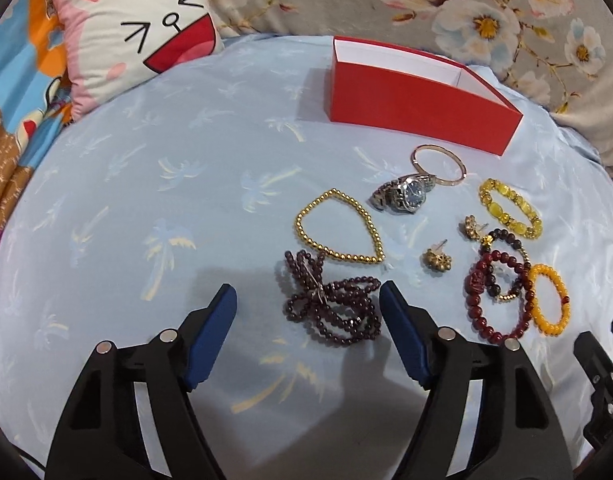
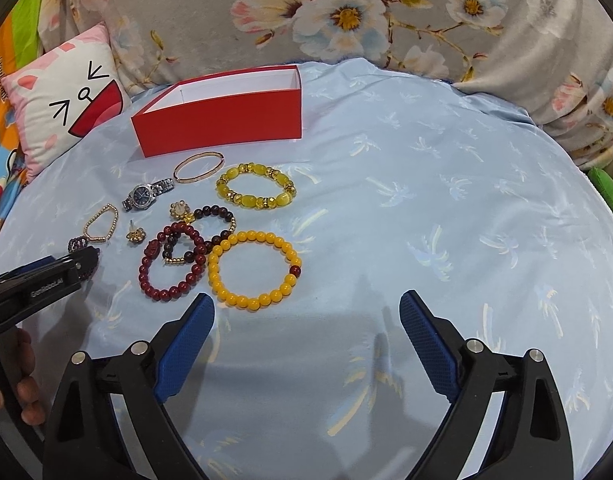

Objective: Organize jewelry
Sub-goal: 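Lower the left tool onto the dark red garnet bracelet and close it, then grasp the orange amber bead bracelet with the right tool while the left holds the garnet bracelet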

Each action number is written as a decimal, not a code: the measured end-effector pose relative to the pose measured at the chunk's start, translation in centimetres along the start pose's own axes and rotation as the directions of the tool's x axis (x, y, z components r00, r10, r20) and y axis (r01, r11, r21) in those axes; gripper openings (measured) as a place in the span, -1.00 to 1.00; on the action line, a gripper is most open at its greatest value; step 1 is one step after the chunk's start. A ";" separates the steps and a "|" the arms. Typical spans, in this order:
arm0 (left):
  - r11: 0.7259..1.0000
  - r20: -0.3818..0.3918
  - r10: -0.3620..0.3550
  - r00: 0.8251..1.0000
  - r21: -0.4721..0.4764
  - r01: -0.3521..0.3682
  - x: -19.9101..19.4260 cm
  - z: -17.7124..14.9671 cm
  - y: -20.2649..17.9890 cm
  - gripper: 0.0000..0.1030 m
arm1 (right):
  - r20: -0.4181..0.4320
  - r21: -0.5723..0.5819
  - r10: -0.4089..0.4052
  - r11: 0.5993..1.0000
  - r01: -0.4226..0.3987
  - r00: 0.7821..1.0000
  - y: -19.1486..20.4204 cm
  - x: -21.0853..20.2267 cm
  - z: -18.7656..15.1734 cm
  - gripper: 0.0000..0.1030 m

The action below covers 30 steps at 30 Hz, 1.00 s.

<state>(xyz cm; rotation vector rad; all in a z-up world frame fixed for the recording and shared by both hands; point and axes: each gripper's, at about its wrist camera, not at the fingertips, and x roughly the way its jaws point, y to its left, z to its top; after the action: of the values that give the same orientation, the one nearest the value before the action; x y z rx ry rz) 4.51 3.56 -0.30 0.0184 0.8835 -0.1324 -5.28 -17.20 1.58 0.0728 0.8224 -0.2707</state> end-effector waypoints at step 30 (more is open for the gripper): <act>0.996 0.023 -0.084 0.996 0.016 0.083 -1.3 -1.4 -1.0 -0.69 | -0.085 0.003 0.033 0.999 -0.033 0.996 0.4 3.9 1.7 -0.52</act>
<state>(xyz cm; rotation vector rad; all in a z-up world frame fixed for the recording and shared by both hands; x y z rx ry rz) 2.54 2.82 -0.16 -0.0066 0.8598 -0.2169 -1.43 -17.91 -0.15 0.1000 0.9046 -0.2386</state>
